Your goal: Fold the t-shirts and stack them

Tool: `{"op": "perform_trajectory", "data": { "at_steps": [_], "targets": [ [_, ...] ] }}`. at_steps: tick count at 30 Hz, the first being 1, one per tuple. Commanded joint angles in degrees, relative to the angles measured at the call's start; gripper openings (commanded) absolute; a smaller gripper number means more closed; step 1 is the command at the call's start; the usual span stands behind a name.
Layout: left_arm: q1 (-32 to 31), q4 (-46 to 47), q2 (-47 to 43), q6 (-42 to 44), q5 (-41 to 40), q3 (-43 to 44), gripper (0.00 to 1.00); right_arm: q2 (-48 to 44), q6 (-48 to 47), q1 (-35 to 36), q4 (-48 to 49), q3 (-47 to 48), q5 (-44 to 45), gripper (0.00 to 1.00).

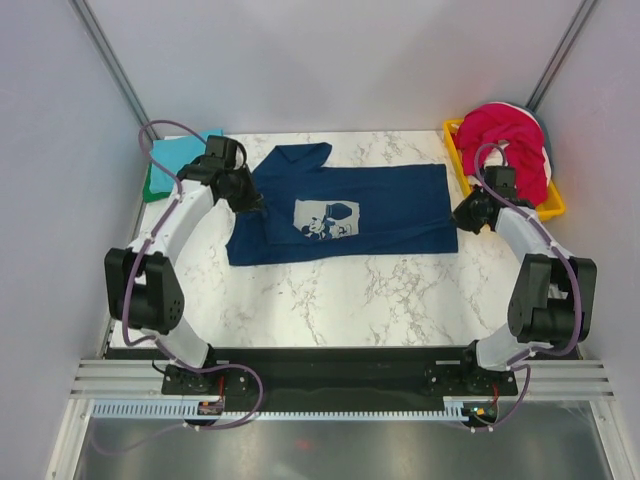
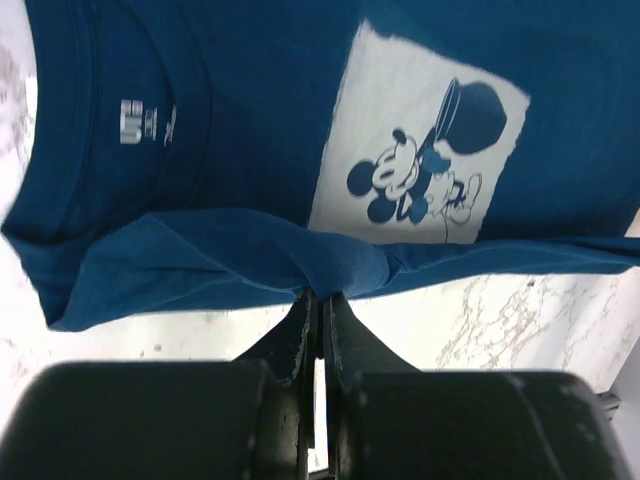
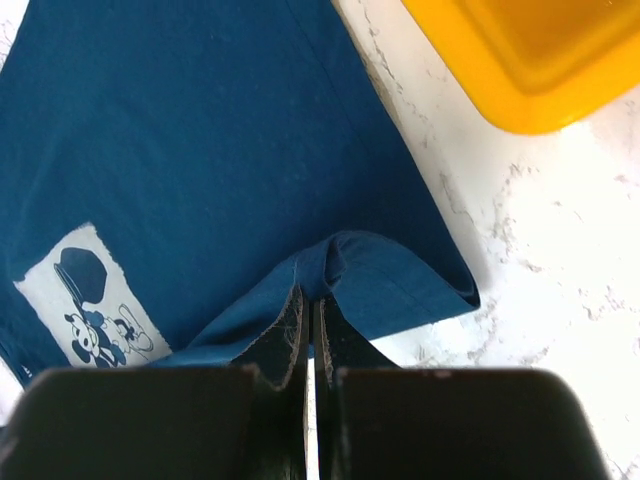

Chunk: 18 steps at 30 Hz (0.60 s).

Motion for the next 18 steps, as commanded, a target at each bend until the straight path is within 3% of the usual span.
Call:
{"op": "perform_trajectory", "data": {
  "at_steps": [1,7,18],
  "targets": [
    [0.53,-1.08,4.55,5.17,1.87,7.59,0.02,2.1,-0.67,0.52,2.04,3.97,1.29,0.0],
    [1.05,-6.27,12.03,7.63,-3.85,17.35,0.02,6.14,-0.93,0.7,2.13,5.38,1.91,0.0],
    [2.9,-11.19,25.39,10.01,-2.8,31.25,0.06,13.88,0.82,0.7,2.75,11.08,3.57,0.0]
  ]
}}
